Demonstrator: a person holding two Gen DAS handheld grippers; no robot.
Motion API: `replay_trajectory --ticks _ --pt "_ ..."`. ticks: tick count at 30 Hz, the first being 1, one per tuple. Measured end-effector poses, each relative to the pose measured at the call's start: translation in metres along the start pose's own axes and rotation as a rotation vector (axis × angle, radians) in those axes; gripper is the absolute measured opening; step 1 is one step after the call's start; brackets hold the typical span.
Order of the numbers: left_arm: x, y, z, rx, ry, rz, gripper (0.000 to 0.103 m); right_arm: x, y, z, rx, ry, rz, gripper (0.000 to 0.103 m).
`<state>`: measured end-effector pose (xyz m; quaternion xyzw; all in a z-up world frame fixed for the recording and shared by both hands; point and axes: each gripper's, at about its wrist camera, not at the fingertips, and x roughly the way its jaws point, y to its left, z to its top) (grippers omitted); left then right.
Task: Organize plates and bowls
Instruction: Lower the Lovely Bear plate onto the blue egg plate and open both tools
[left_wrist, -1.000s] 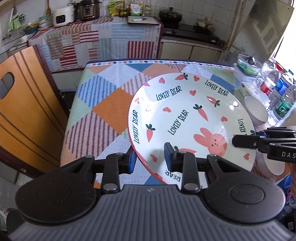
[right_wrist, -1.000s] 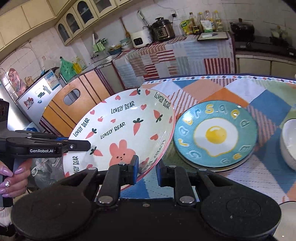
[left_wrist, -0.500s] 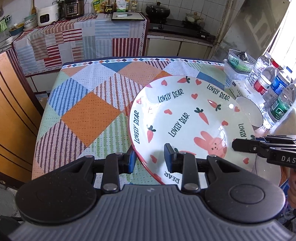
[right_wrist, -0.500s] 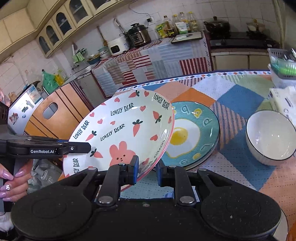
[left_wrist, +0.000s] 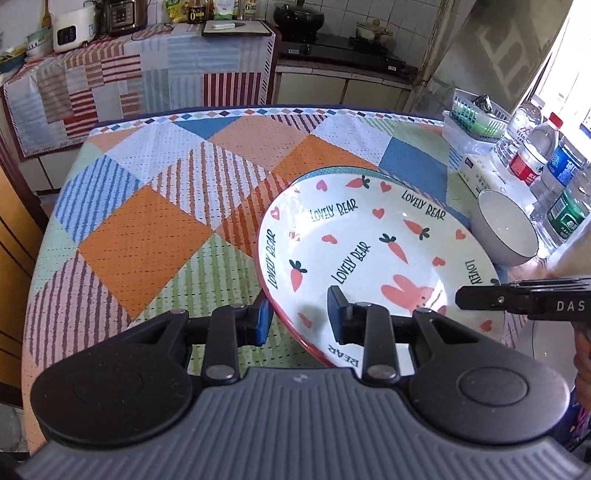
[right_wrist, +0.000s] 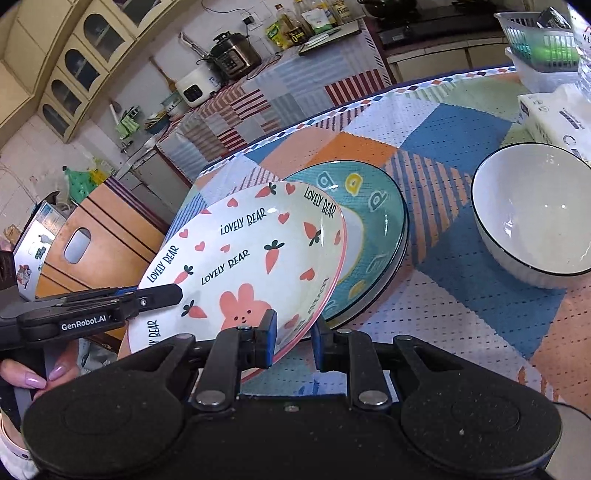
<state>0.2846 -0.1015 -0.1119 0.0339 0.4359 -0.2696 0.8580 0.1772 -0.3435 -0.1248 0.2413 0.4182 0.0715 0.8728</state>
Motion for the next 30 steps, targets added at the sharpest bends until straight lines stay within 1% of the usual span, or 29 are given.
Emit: replay_trajectory --ticks 5,9,16,19,23,27,30 --pt "0.018 0.001 0.007 -0.005 0.031 -0.006 0.03 0.004 -0.001 0.015 -0.029 0.014 -0.033 0.024" --pt "0.03 0.002 0.01 -0.027 0.052 -0.015 0.03 0.007 -0.003 0.024 -0.054 0.029 -0.057 0.024" --pt "0.044 0.0 0.019 -0.031 0.09 -0.005 0.03 0.017 -0.006 0.036 -0.077 0.062 -0.094 0.024" --pt "0.048 -0.001 0.025 -0.033 0.122 -0.009 0.03 0.02 -0.008 0.039 -0.07 0.072 -0.112 0.024" --pt "0.051 0.004 0.029 -0.041 0.139 -0.026 0.03 0.022 -0.008 0.042 -0.062 0.076 -0.125 0.024" --pt "0.06 0.007 0.03 -0.066 0.168 -0.026 0.03 0.025 0.003 0.039 -0.12 0.081 -0.176 0.025" --pt "0.061 0.006 0.029 -0.073 0.166 -0.034 0.03 0.026 0.006 0.041 -0.136 0.075 -0.208 0.026"
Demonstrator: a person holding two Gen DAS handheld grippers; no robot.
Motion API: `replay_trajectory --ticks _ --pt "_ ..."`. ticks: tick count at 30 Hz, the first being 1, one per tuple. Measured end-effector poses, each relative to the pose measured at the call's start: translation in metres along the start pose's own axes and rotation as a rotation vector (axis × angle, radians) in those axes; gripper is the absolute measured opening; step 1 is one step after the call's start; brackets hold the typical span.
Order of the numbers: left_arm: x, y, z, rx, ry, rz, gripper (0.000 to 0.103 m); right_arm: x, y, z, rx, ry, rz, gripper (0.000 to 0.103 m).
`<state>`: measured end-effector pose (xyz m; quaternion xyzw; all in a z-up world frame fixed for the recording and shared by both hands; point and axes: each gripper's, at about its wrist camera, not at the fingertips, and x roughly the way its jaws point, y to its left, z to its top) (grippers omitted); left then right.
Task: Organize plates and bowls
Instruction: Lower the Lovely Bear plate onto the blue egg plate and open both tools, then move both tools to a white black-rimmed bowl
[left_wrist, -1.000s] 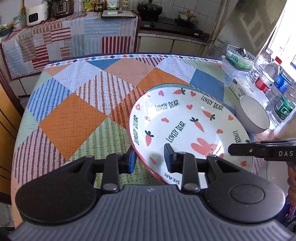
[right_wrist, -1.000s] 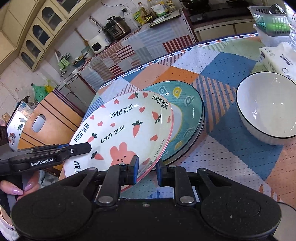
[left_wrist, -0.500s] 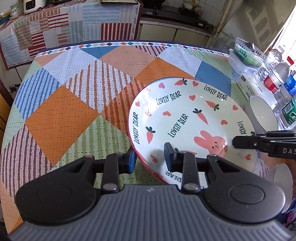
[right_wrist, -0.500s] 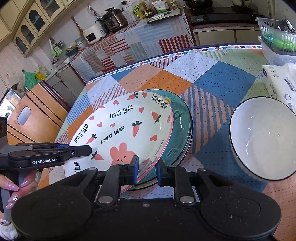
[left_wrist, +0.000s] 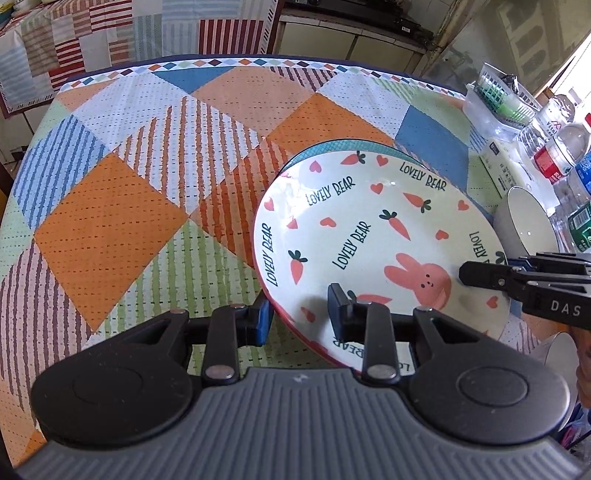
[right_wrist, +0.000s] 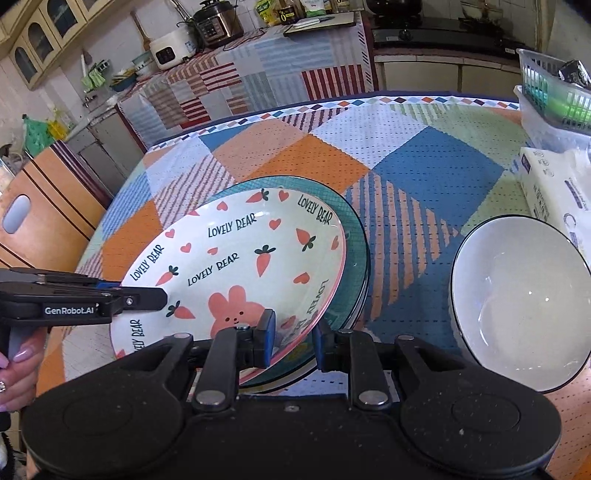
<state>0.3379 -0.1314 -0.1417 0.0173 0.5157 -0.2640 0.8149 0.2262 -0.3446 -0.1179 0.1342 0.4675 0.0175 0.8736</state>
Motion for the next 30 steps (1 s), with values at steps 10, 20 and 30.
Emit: replay_trajectory --ticks 10,20,30 --pt "0.002 -0.004 -0.004 0.018 -0.002 0.017 0.029 0.006 0.036 -0.003 -0.208 0.005 -0.226 0.036" --pt "-0.015 -0.011 -0.015 0.008 0.008 0.014 0.029 0.01 0.042 -0.013 -0.243 -0.025 -0.347 0.036" --pt "-0.056 -0.028 -0.039 0.073 0.026 0.076 0.037 -0.047 0.048 -0.026 -0.156 -0.144 -0.281 0.037"
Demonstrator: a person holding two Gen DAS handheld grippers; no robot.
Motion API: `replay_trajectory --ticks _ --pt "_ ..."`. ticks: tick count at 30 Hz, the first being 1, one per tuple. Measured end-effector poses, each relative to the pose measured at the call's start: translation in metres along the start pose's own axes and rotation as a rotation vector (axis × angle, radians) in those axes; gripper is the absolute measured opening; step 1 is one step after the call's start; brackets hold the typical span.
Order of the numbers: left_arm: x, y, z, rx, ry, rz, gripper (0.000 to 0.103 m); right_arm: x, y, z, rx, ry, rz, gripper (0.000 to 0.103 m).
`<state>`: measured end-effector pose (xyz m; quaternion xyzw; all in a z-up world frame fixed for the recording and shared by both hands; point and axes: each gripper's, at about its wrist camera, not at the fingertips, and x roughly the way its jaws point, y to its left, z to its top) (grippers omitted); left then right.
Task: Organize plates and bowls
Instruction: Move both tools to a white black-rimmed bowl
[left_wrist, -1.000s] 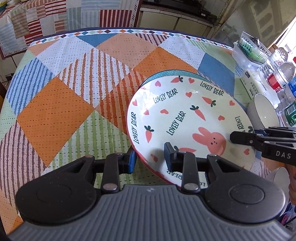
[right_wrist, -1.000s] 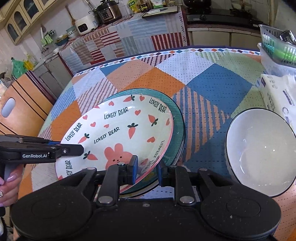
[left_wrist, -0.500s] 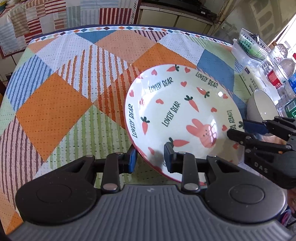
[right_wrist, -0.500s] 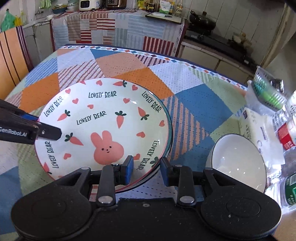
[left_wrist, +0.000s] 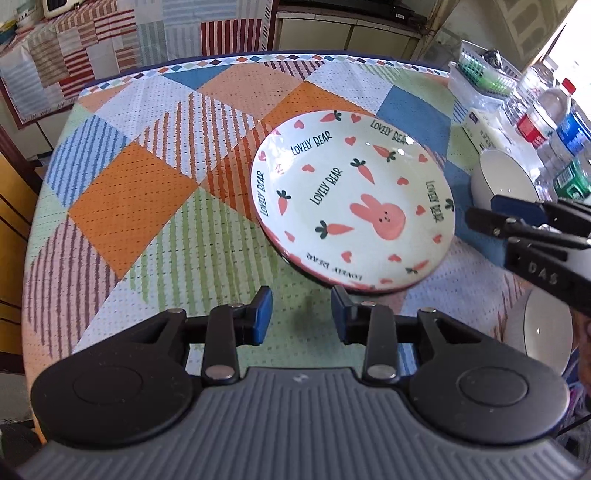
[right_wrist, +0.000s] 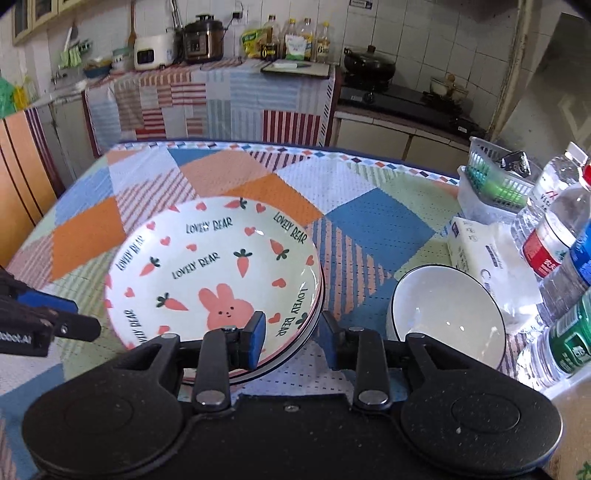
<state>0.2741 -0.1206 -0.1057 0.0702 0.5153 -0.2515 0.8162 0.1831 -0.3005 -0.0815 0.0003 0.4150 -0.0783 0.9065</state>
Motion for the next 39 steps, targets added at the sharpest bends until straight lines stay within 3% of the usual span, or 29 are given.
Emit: replay_trajectory --ticks 2,11,16,20,22,26,32,36,39 --pt "-0.01 -0.006 -0.006 0.021 -0.007 0.004 0.044 -0.013 0.0 -0.004 0.001 -0.01 0.007 0.037" --pt "-0.062 -0.036 -0.033 0.102 -0.015 0.026 0.056 -0.08 0.0 -0.02 0.026 -0.066 0.074 0.046" --pt "-0.09 -0.055 -0.052 0.152 -0.033 0.035 0.061 -0.121 0.002 -0.028 0.012 -0.11 0.12 0.059" --pt "-0.108 -0.069 -0.065 0.17 -0.034 0.03 0.063 -0.147 -0.002 -0.036 0.018 -0.094 0.15 0.061" --pt "-0.116 -0.074 -0.071 0.173 -0.031 0.029 0.064 -0.156 -0.004 -0.043 0.005 -0.073 0.173 0.069" --pt "-0.13 -0.085 -0.083 0.184 -0.03 0.024 0.072 -0.169 -0.006 -0.051 -0.055 -0.041 0.175 0.07" --pt "-0.139 -0.094 -0.101 0.181 -0.015 0.078 0.079 -0.187 -0.018 -0.067 -0.073 -0.006 0.25 0.075" --pt "-0.139 -0.098 -0.112 0.18 0.0 0.096 0.082 -0.192 -0.021 -0.084 -0.11 0.0 0.261 0.093" --pt "-0.139 -0.1 -0.119 0.184 0.015 0.084 0.085 -0.193 -0.023 -0.099 -0.121 0.015 0.276 0.093"
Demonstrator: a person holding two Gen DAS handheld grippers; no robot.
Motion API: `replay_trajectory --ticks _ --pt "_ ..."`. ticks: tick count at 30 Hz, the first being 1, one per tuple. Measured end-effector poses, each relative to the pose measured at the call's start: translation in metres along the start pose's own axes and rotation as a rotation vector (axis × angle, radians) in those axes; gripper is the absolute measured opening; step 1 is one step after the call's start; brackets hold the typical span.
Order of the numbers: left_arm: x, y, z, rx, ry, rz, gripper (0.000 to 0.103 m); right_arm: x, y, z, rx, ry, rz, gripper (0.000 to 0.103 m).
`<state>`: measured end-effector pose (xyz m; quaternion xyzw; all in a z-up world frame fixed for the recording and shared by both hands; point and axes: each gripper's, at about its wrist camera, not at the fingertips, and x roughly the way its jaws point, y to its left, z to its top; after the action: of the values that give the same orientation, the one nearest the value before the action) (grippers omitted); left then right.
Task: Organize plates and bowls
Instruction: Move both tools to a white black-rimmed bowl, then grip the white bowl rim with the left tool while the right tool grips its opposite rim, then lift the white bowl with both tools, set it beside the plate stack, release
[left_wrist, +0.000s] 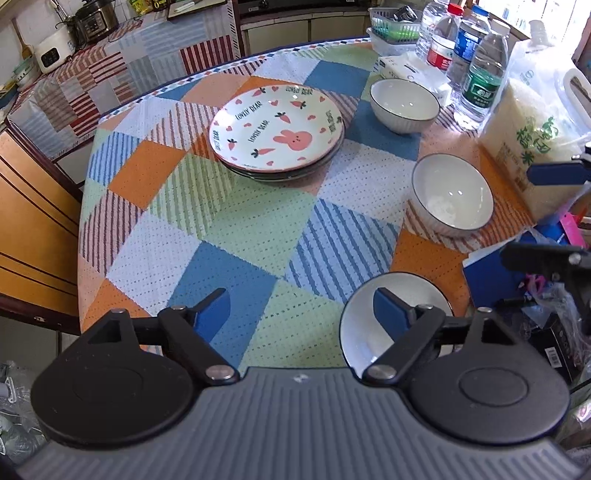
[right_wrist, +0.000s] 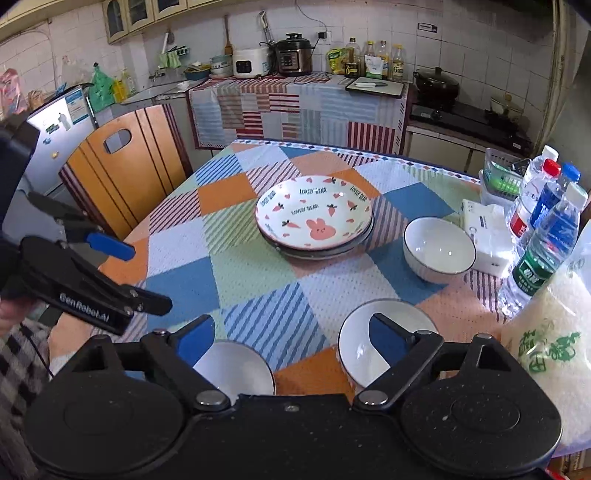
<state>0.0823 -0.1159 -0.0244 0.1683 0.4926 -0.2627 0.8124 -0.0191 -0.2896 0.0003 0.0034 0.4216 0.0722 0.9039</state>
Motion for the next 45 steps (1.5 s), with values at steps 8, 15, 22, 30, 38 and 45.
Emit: replay_trajectory --ticks 8,15,22,30,38,45 --pt "0.0 -0.015 -0.014 0.021 0.034 -0.021 0.089 0.001 0.001 -0.03 0.023 0.048 0.037 0.093" --pt "0.008 -0.017 -0.029 -0.009 0.076 -0.058 0.095 0.009 0.006 -0.058 0.029 0.07 0.08 0.093" --pt "0.024 -0.018 -0.049 -0.03 0.111 -0.106 0.095 0.034 0.02 -0.085 0.014 0.114 0.104 0.093" --pt "0.046 -0.018 -0.06 -0.052 0.11 -0.143 0.095 0.07 0.041 -0.098 -0.083 0.18 0.125 0.093" --pt "0.064 -0.019 -0.063 -0.06 0.099 -0.14 0.091 0.093 0.051 -0.103 -0.151 0.198 0.079 0.093" --pt "0.079 -0.016 -0.061 -0.089 0.094 -0.173 0.059 0.111 0.053 -0.102 -0.181 0.192 0.092 0.093"
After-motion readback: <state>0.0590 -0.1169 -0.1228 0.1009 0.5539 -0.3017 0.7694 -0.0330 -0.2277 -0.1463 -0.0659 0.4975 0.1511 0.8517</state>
